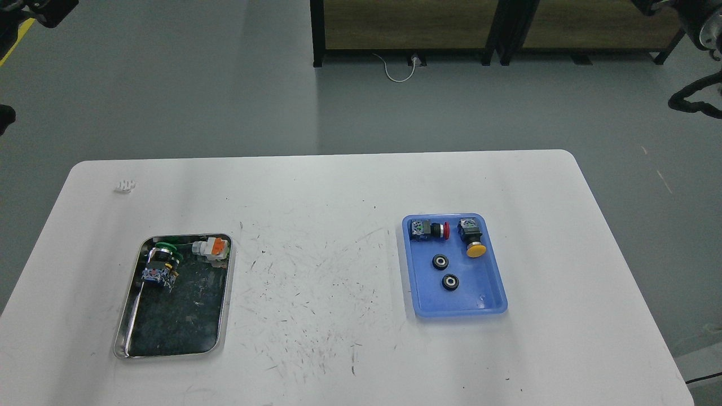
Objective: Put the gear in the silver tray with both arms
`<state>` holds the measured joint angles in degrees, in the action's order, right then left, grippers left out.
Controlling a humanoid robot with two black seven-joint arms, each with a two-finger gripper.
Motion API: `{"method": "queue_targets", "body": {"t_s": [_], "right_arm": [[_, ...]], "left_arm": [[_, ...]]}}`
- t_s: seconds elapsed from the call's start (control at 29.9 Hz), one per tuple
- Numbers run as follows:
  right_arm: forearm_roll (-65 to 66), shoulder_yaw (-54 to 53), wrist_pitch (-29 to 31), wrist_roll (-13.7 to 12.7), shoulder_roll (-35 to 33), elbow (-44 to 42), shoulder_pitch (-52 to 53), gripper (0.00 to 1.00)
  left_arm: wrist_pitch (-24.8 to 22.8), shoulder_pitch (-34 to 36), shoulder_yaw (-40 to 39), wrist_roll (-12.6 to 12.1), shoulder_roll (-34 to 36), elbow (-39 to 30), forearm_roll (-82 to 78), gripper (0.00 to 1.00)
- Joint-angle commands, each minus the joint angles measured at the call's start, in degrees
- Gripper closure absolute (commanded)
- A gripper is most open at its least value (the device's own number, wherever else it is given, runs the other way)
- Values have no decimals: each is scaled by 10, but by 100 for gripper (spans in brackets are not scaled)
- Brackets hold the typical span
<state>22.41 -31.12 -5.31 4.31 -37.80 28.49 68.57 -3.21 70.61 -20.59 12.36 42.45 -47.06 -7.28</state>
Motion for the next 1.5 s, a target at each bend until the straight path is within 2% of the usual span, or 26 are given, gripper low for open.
{"method": "queue_targets", "body": {"t_s": [0.0,0.03,0.13,0.23,0.4,0.5,0.57,0.7,0.74,1.04,1.17,1.37,1.47], "right_arm": [[0,2,0,0,-1,-1,1,0],[-1,2,0,0,-1,-1,0,0],[0,3,0,0,-1,-1,-2,0],[-1,7,5,0,1,1,-4,0],[-2,4,80,-1,24,4,-24,0],[-1,8,101,2,32,16,-50,0],[0,10,121,17,32,40,-74,0],[6,54,153,92,29,102,-108,0],[7,71,154,104,27,117,-112,0],[16,106,181,126,-13,229,-187,0],[56,127,185,113,-32,279,-217,0],[59,128,186,61,-84,322,-259,0],[59,134,179,9,-86,323,-266,0]], "left_arm": [[0,2,-9,1,7,-4,-1,2],[-2,1,-8,0,7,-3,-2,2],[-37,2,-11,-25,5,3,-1,2],[-43,15,-21,-30,3,35,3,2],[-47,39,-23,-33,0,56,4,1],[-44,37,-24,-30,1,58,4,2],[-43,32,-24,-26,1,60,4,1],[-38,13,-17,-23,-3,62,2,1],[-33,7,-17,-23,-10,62,-2,1],[-29,-7,25,-22,-16,61,-21,1],[-26,-8,29,-22,-18,61,-24,1],[-25,-8,32,-23,-14,61,-27,1],[-24,-8,32,-23,-14,61,-27,1]]}}
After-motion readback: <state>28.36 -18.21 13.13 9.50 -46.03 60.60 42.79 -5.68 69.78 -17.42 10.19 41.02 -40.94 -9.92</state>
